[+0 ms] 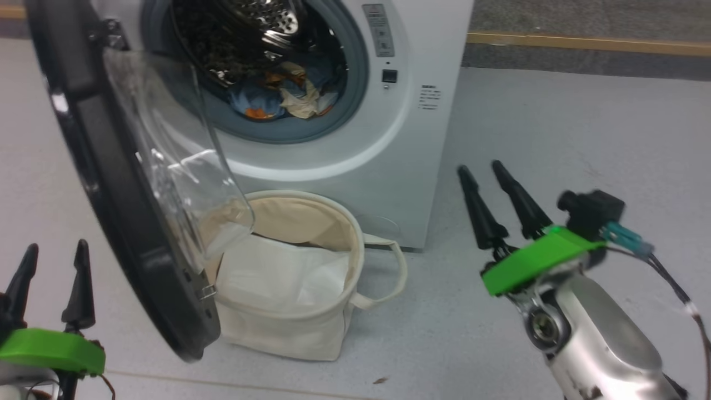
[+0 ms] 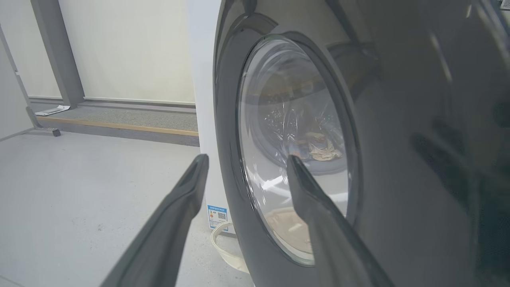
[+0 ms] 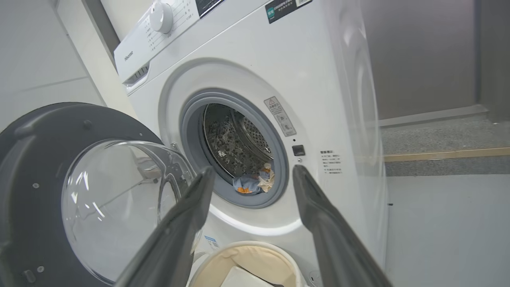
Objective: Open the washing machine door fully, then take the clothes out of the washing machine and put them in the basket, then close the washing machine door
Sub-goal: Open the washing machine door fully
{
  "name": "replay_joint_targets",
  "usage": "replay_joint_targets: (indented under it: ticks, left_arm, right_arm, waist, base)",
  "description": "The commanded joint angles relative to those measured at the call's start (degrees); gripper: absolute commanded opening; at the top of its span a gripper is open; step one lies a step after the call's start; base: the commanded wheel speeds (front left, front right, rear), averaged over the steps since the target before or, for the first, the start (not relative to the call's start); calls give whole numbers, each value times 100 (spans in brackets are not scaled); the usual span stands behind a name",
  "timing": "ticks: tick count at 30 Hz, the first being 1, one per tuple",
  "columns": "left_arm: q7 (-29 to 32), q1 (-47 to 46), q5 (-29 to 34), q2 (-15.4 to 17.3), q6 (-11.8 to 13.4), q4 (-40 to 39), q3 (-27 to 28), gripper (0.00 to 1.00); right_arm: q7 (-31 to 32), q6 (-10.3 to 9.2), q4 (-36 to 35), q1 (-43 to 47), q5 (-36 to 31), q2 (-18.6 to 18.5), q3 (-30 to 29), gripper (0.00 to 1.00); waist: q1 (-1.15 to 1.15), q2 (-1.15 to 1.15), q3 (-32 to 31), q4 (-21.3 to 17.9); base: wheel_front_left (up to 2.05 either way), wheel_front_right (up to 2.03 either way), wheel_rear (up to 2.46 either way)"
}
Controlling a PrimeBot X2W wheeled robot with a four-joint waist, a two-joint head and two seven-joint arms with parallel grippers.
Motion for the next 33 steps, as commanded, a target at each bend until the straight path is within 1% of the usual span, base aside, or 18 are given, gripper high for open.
replay_joint_targets:
  ticks: [1, 3, 4, 8, 9, 11, 14, 17, 20, 27, 33]
  left_arm:
    - [5, -173, -77, 284, 37, -251, 291, 100]
    - [23, -144, -104, 310, 41, -284, 315, 100]
    - [38, -116, -125, 322, 41, -307, 317, 100]
    - [62, -67, -185, 320, 30, -342, 297, 100]
    - [62, -67, -185, 320, 30, -342, 297, 100]
    - [60, -51, -211, 318, 28, -346, 292, 100]
    - [46, -16, -239, 303, 28, -312, 278, 100]
    - [30, -20, -262, 269, 13, -247, 202, 100]
    - [4, -51, -280, 260, -1, -182, 139, 100]
    - [-57, -106, -297, 288, -19, -45, 52, 100]
    - [-113, -125, -340, 288, -26, 61, 12, 100]
  right_arm:
    - [-70, 6, -302, 95, -219, 89, -147, 100]
    - [-70, 6, -432, 323, -445, 77, -420, 100]
    - [-71, 6, -540, 555, -601, 81, -691, 100]
    - [-71, 6, -733, 947, -874, 116, -1204, 100]
    - [-71, 6, -733, 947, -874, 116, -1204, 100]
    - [-71, 6, -785, 1096, -1022, 158, -1381, 100]
    - [-71, 6, -789, 1231, -1348, 211, -1584, 100]
    - [-71, 6, -737, 1316, -1736, 273, -1729, 100]
    - [-71, 6, -772, 1350, -1917, 363, -1816, 100]
    - [-71, 6, -819, 1459, -2112, 440, -1984, 100]
    - [-71, 6, -798, 1459, -2117, 461, -1985, 100]
  waist:
    - [0, 0, -4, -88]
    - [0, 0, -6, -122]
    - [0, 0, -14, -138]
    - [0, 0, -12, -148]
    - [0, 0, -12, -148]
    - [0, 0, -3, -152]
    - [0, 0, -6, -157]
    - [0, 0, -30, -121]
    - [0, 0, -39, -88]
    - [0, 0, -63, -27]
    - [0, 0, -93, -17]
  base:
    - [0, 0, 0]
    - [0, 0, 0]
    - [0, 0, 0]
    - [0, 0, 0]
    - [0, 0, 0]
    - [0, 0, 0]
    - [0, 0, 0]
    - [0, 0, 0]
    - [0, 0, 0]
    - [0, 0, 0]
    - [0, 0, 0]
